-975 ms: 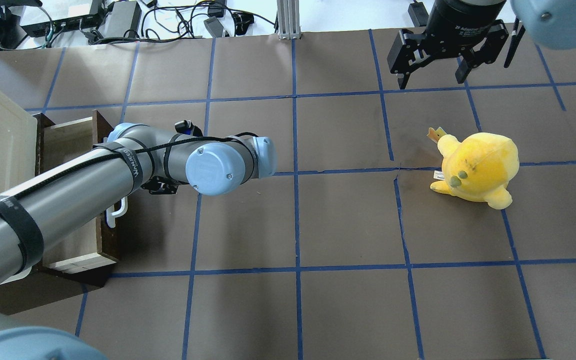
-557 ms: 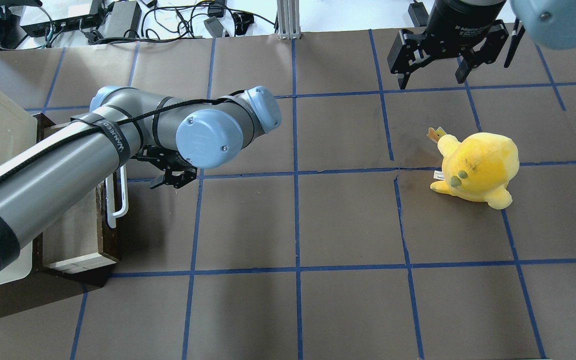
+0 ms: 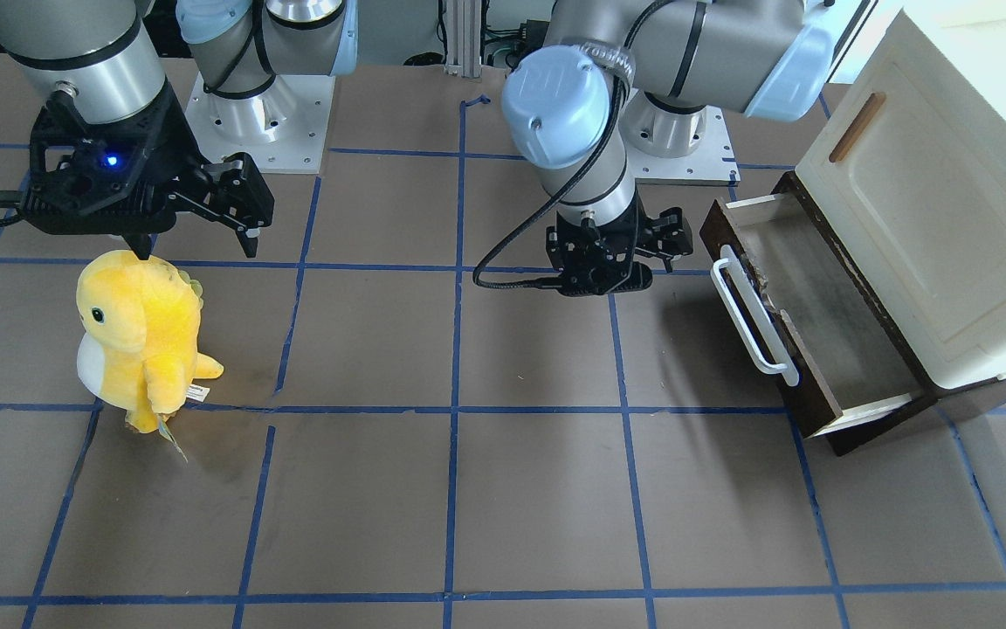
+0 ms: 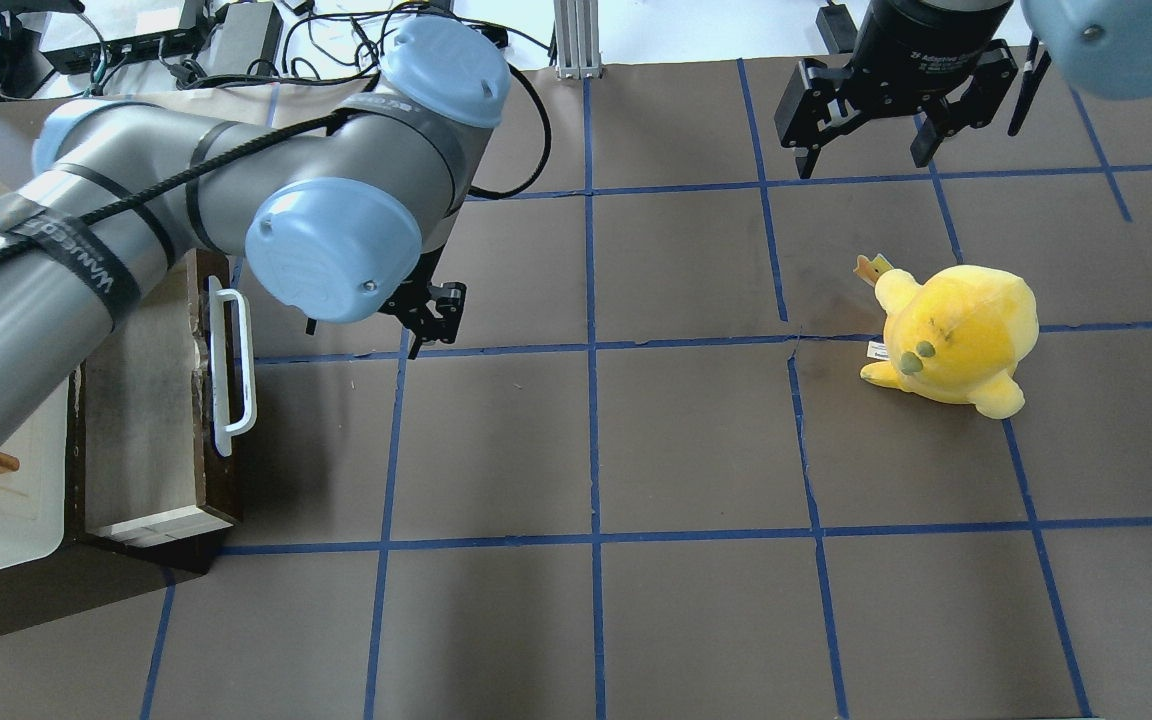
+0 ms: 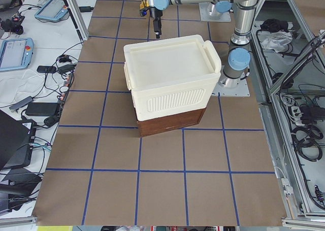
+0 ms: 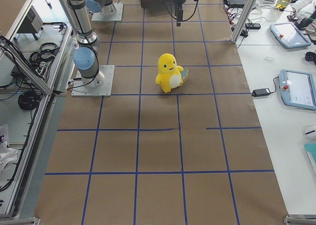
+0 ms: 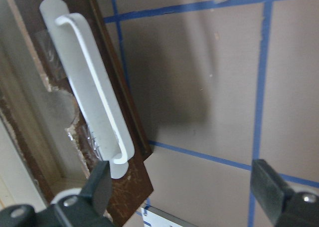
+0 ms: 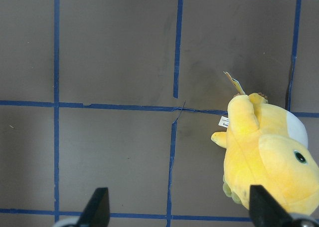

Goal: Pull drawer sideways
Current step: 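Release the handle and raise the left gripper away from the drawer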

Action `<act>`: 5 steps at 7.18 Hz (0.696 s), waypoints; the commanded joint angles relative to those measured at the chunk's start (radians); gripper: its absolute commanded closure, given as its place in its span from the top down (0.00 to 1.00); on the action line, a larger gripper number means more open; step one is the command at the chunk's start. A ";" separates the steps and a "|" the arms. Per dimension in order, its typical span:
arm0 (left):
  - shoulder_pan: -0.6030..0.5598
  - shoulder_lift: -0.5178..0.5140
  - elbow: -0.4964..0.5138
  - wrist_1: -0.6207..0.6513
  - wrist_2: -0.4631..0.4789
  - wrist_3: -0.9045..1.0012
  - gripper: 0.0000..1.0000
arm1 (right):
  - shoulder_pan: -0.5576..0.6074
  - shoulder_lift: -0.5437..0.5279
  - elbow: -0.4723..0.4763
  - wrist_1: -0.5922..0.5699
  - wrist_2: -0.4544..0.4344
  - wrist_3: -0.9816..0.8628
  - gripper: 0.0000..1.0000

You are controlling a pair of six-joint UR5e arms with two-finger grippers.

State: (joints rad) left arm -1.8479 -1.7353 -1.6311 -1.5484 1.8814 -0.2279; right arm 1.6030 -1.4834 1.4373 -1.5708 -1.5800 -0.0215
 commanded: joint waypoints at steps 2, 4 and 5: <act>0.088 0.147 0.039 -0.070 -0.203 0.095 1.00 | 0.000 0.000 0.000 0.000 0.000 -0.002 1.00; 0.252 0.174 0.095 -0.114 -0.290 0.139 1.00 | 0.000 0.000 0.000 0.000 0.000 0.000 1.00; 0.266 0.178 0.102 -0.113 -0.294 0.162 1.00 | 0.000 0.000 0.000 0.000 -0.002 0.000 1.00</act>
State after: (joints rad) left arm -1.6280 -1.5675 -1.5462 -1.6491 1.6083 -0.0954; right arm 1.6030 -1.4834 1.4373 -1.5708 -1.5803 -0.0216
